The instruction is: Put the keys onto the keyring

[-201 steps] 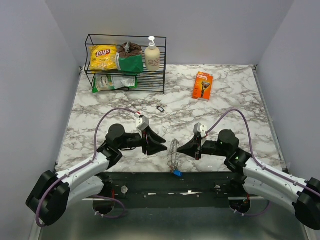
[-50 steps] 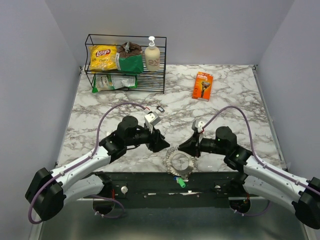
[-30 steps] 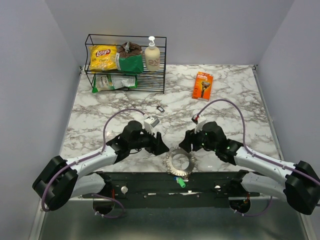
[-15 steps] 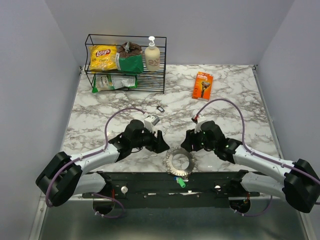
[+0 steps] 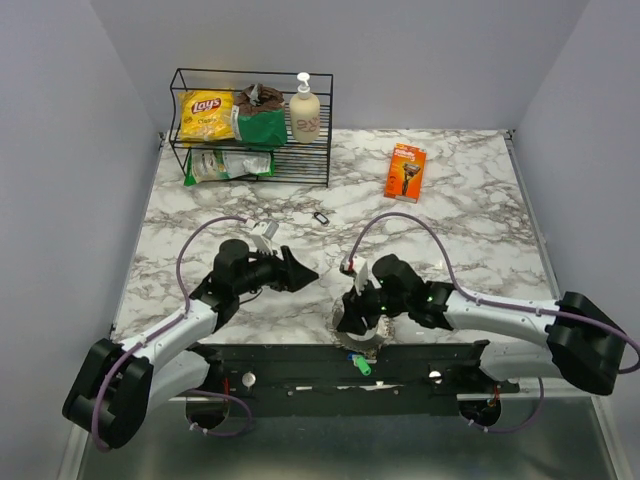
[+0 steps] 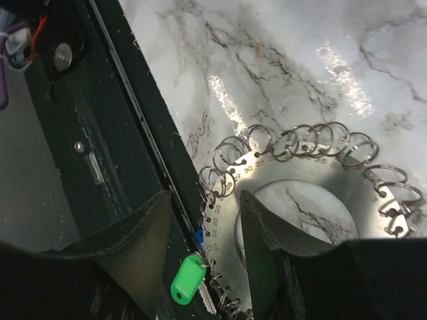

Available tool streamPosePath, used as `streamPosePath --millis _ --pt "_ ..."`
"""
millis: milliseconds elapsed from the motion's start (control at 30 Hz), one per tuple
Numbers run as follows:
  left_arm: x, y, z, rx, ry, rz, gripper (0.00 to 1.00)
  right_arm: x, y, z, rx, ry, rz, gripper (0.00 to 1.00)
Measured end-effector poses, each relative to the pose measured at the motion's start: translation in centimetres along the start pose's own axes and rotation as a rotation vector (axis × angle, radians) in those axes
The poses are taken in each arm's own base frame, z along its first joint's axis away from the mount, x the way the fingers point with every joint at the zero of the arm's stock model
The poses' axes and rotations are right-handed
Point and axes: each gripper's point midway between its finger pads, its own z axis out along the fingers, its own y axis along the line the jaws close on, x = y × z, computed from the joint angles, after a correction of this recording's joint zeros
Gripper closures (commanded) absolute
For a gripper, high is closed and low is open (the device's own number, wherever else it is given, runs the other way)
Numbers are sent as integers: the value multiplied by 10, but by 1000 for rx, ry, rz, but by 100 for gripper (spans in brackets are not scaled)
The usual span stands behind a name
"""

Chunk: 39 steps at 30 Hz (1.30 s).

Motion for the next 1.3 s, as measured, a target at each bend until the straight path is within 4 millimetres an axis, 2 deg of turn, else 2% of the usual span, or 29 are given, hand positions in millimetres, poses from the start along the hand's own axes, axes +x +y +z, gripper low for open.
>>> streamPosePath --millis 133,533,833,1033,1300 --pt "-10 -1 -6 40 -40 -43 21 6 4 11 -24 31 -13 47" --pt "-13 -16 -9 123 -40 -46 21 18 -6 30 -17 71 -11 48" --pt "-13 -18 -10 134 -38 -41 21 25 -4 35 -49 94 -17 53" --pt "-13 -18 -10 134 -38 -38 21 26 1 36 -85 98 -21 61" --pt "-14 -18 -9 137 -39 -36 21 32 0 38 -91 118 -13 61"
